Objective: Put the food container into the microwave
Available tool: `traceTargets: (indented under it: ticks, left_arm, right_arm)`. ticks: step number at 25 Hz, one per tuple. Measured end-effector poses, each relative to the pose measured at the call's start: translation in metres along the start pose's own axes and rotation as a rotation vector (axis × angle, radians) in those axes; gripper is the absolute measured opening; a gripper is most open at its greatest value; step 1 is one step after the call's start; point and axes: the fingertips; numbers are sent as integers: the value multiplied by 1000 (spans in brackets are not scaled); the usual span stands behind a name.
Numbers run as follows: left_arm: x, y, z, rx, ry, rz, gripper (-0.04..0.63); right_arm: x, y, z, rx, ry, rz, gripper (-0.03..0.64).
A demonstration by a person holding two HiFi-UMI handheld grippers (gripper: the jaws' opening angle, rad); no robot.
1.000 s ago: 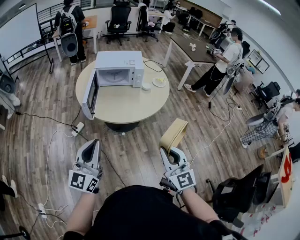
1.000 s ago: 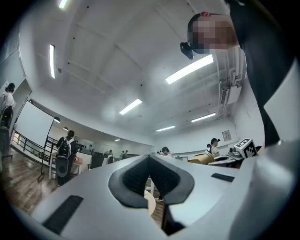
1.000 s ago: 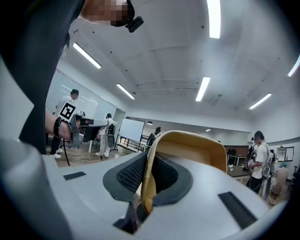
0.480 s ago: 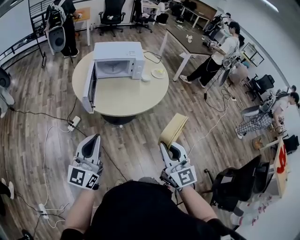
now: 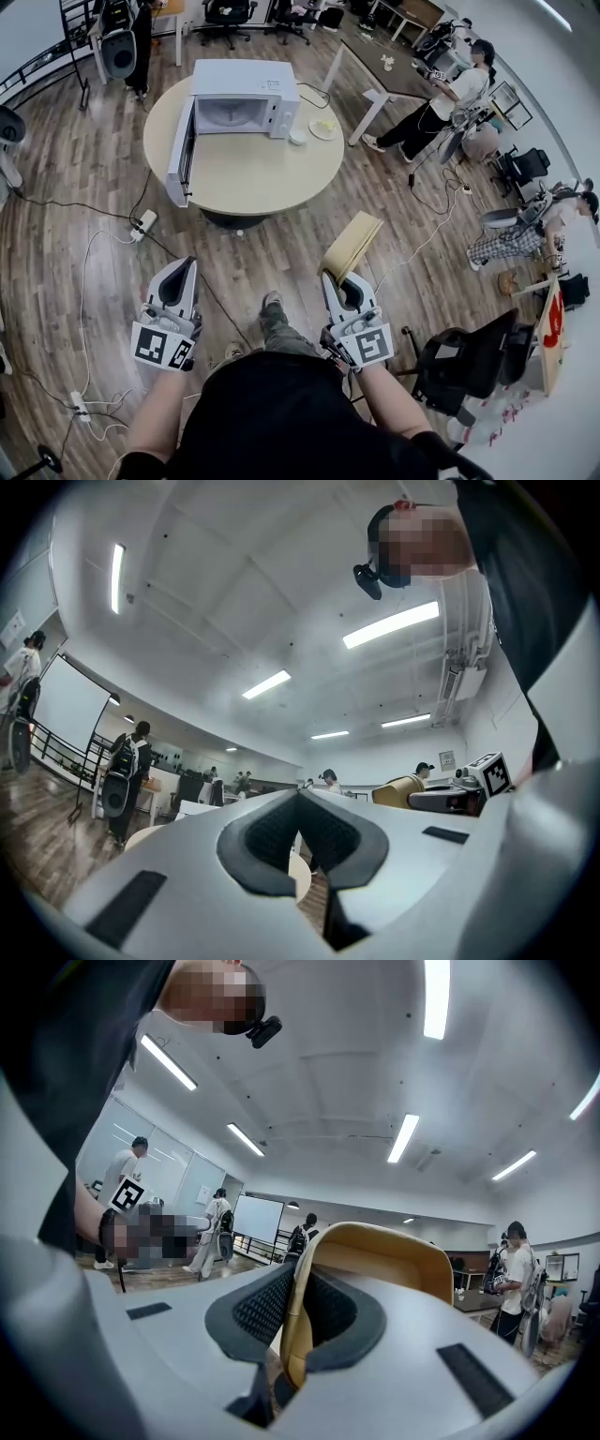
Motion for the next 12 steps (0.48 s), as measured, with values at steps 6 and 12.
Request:
traceTargets:
  ticks: [6,12]
  left_arm:
    - [15,2,-17,6,-38,-9,18]
    - [29,1,-47,19,-81,-53,18]
  right_arm:
    - [-15,8,-33,-10,-35,-17,46]
    - [-35,18,-73,-41,-96,-25,46]
Point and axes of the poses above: the fingertips, and each gripper's own axes: z backward along the fingers, x to its left, y out of its underside, and after that the axes turned 2 degrees about y, right-handed
